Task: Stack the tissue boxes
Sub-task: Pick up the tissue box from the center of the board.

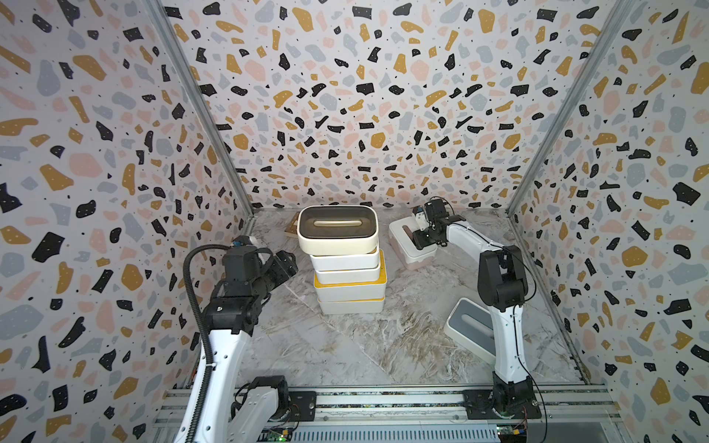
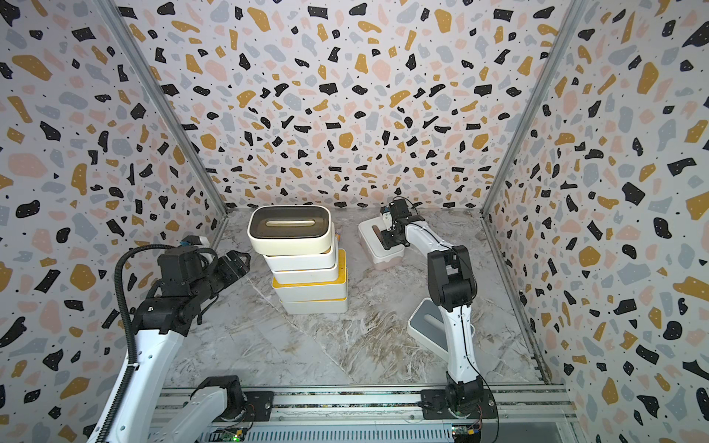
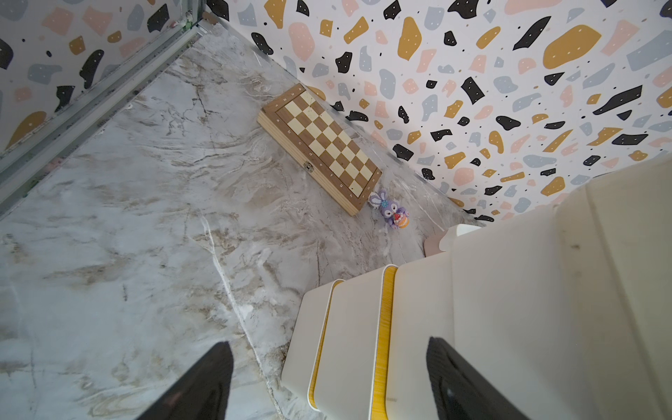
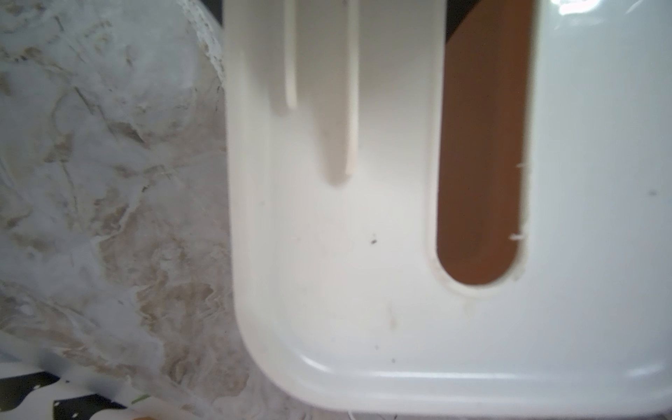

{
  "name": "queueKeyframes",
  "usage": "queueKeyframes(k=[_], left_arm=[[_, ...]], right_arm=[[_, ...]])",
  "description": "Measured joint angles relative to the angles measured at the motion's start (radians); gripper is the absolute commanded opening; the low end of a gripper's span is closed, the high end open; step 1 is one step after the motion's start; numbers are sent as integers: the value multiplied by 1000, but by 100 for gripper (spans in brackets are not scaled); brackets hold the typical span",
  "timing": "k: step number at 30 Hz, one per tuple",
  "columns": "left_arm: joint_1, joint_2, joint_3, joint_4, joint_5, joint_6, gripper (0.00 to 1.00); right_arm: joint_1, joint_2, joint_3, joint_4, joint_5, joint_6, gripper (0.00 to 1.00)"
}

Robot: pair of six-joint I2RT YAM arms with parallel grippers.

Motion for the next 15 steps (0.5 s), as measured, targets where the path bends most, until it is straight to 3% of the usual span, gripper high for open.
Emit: queueKeyframes(k=[2,6,15], left_arm=[[0,-1,0,0,0,0,84],[0,-2,0,-1,0,0,84],[0,-15,17,-31,-22,2,85]], right_arm=[[0,-12,-17,0,-2,3,30],[0,-48,-57,2,-6,13,26],[-18,-239,-151,23,-46,54,24]])
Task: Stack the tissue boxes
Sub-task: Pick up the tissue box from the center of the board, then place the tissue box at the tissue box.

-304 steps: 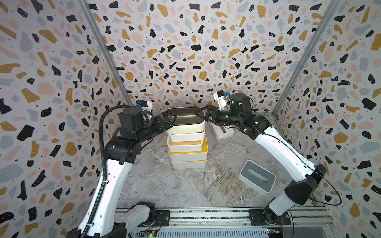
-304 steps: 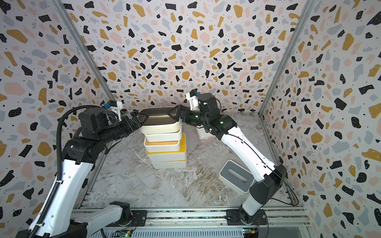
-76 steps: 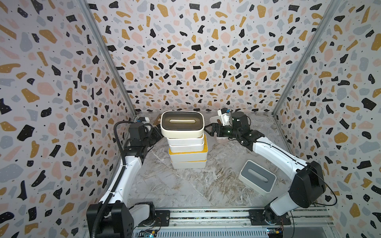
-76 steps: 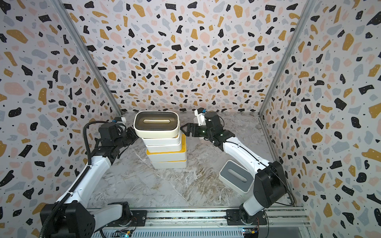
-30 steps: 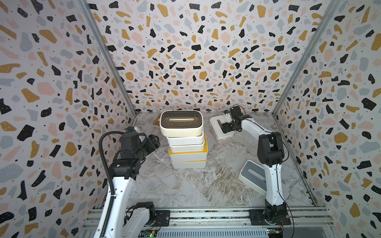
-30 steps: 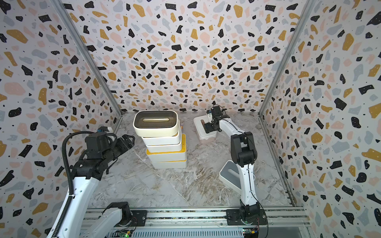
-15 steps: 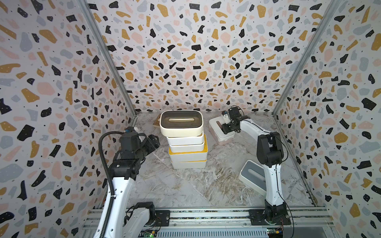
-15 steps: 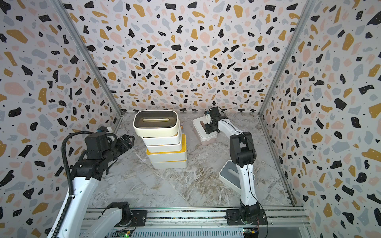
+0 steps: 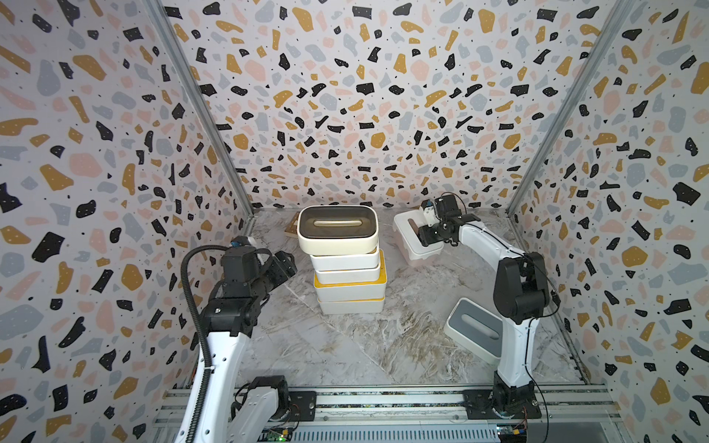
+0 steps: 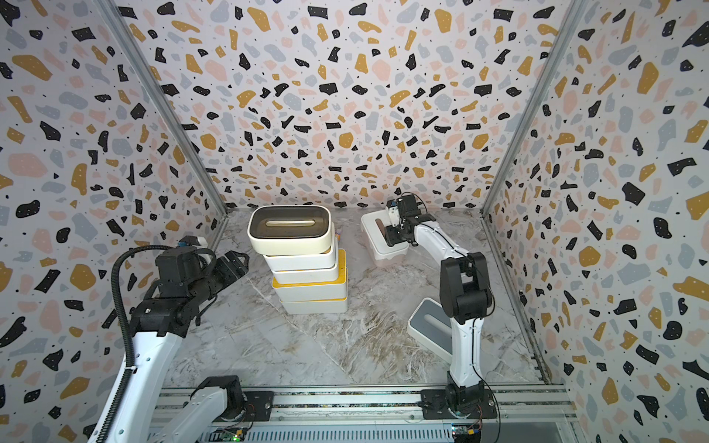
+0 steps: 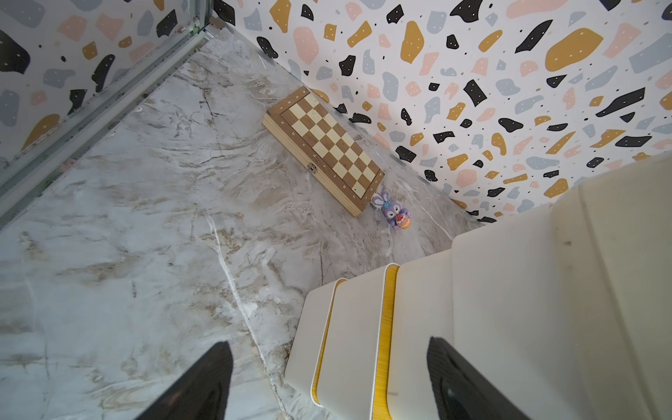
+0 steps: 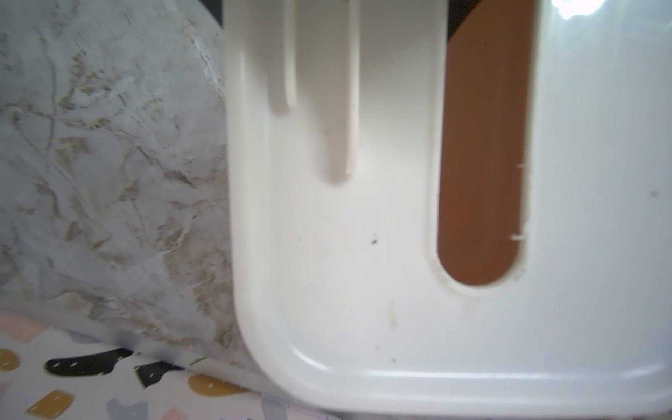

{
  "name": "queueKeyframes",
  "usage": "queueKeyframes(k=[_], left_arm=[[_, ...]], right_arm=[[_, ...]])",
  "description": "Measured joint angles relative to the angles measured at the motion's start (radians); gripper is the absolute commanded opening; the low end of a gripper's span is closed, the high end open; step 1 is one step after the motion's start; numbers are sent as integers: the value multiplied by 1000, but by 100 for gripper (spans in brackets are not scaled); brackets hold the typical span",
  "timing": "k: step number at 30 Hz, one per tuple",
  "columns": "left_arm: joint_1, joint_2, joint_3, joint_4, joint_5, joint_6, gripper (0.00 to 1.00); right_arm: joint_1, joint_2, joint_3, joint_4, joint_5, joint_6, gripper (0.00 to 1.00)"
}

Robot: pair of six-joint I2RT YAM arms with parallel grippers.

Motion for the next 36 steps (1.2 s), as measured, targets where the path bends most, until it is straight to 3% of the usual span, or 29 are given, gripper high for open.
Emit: queueKeyframes(k=[9,15,25,36], left_arm=[[0,-36,124,-118,-93,45,85],[0,-43,264,-213,-117,100,86],[0,15,477,-284,33,150,88],[0,39,482,-288,116,149,88]], right_arm=[[-21,-226,26,-35,-58,35,24],[-17,-324,172,-122,-146,65,25],[113,-323,628,-326,-260,68,27],[251,-288,687,-347,-313,84,29]])
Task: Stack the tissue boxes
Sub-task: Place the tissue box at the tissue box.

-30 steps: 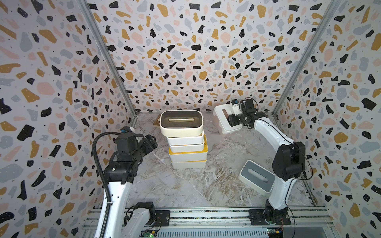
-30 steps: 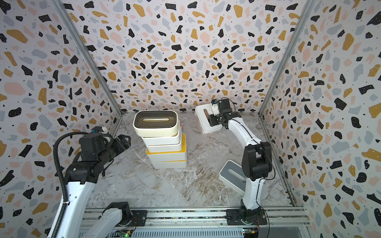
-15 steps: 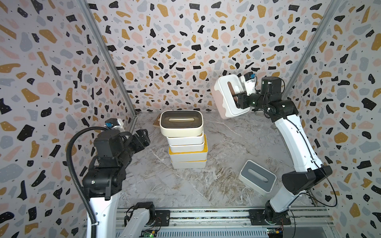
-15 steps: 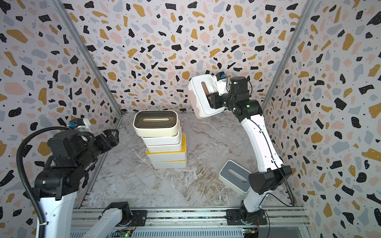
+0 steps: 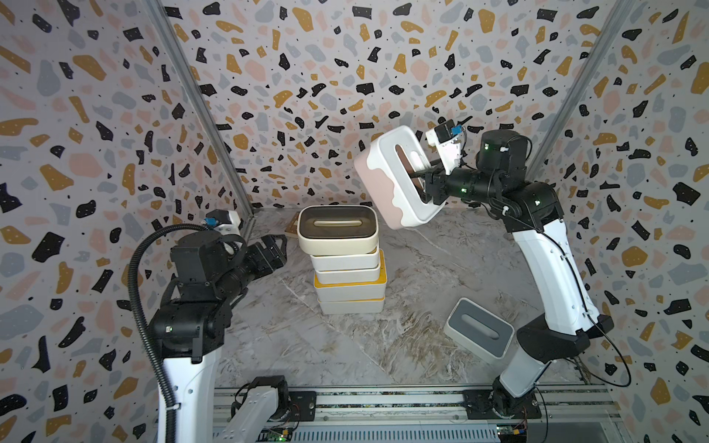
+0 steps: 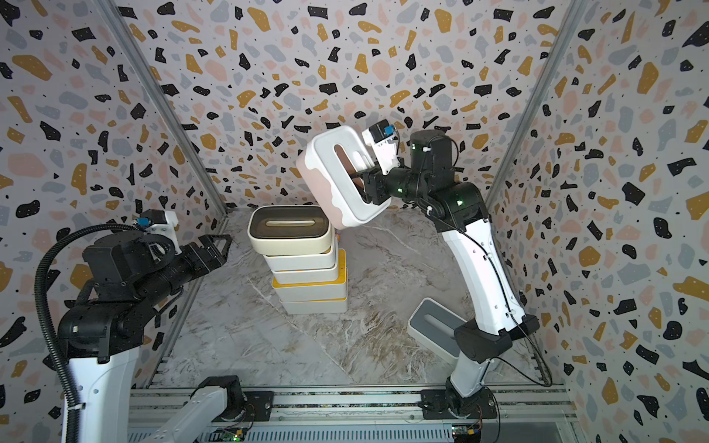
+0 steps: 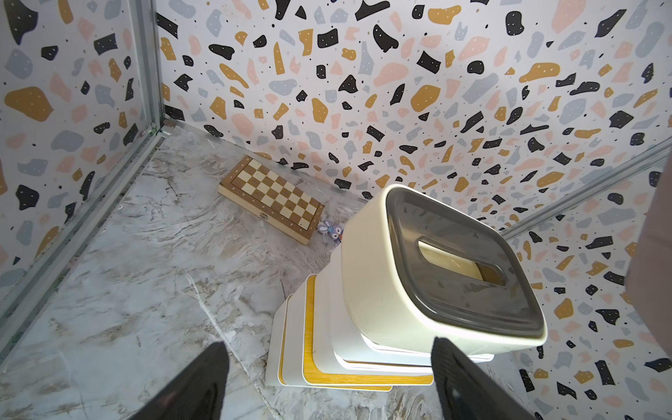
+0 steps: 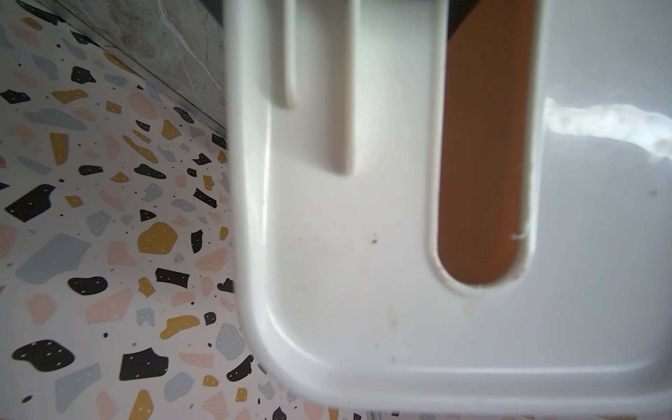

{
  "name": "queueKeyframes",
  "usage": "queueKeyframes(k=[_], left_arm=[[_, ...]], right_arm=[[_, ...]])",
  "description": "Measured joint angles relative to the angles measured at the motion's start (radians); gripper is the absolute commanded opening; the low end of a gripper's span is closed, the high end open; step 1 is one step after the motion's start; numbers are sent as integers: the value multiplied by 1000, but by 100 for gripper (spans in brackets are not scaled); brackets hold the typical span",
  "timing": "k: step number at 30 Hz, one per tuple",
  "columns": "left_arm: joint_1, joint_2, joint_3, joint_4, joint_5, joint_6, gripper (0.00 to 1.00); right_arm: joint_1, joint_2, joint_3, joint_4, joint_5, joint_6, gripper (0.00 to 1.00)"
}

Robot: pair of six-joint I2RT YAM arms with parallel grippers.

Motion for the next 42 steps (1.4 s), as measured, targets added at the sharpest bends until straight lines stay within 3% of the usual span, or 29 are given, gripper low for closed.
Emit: queueKeyframes(k=[11,31,42], left_arm=[[0,-1,-30,15,38,-21,89],[0,-1,-101,76,84,-67,92],[0,-1,-107,85,84,-68,92]], right_arm=[[89,91,15,5,16,15,30],[146,164,68,71,42,19,34],[152,183,83,89,39,18,50]])
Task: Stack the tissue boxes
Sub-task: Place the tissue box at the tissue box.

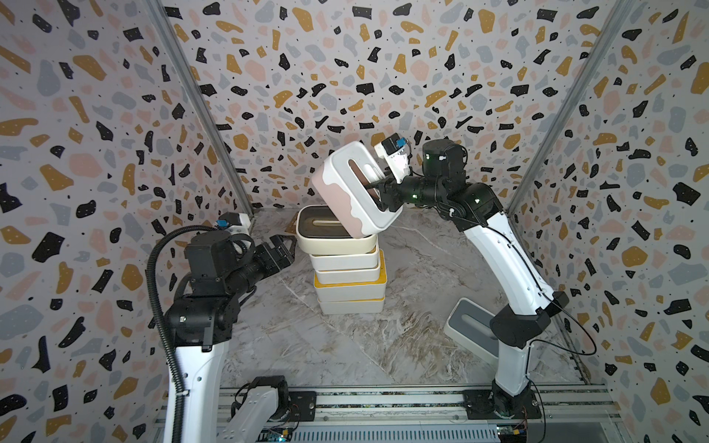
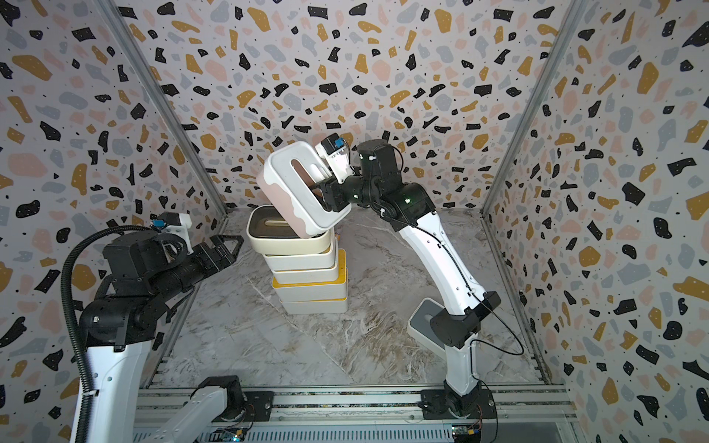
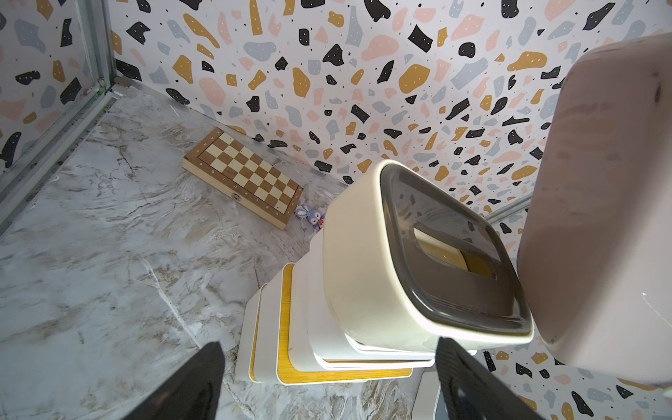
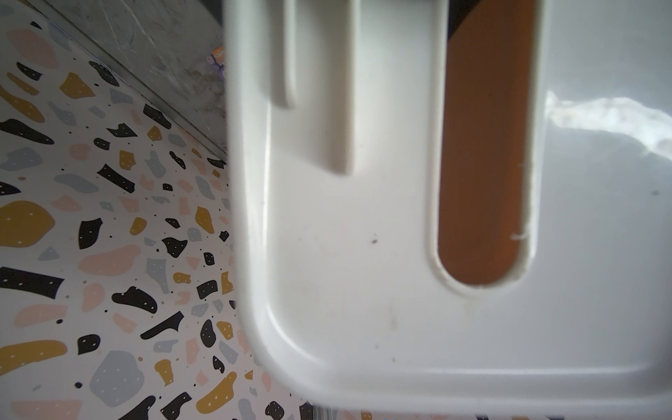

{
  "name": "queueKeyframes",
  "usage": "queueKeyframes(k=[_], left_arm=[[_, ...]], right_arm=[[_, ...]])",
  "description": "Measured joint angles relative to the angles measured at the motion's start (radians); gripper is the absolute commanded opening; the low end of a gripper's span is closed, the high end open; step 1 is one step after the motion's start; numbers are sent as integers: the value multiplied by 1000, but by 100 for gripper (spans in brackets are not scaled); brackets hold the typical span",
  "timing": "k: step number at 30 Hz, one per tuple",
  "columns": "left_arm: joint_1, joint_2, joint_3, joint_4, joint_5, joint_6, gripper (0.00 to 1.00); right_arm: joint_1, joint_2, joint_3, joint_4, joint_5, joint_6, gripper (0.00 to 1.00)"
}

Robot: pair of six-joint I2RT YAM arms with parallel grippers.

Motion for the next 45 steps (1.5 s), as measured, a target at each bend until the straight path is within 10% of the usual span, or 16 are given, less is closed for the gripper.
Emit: queueKeyframes(k=[19,45], left_arm=[[0,16,0,28,24,-23,91],[23,86,105,27,3,-31,97]], right_arm=[[3,0,12,24,-23,-8,80],[-206,-202,-213,154,24,197,89]])
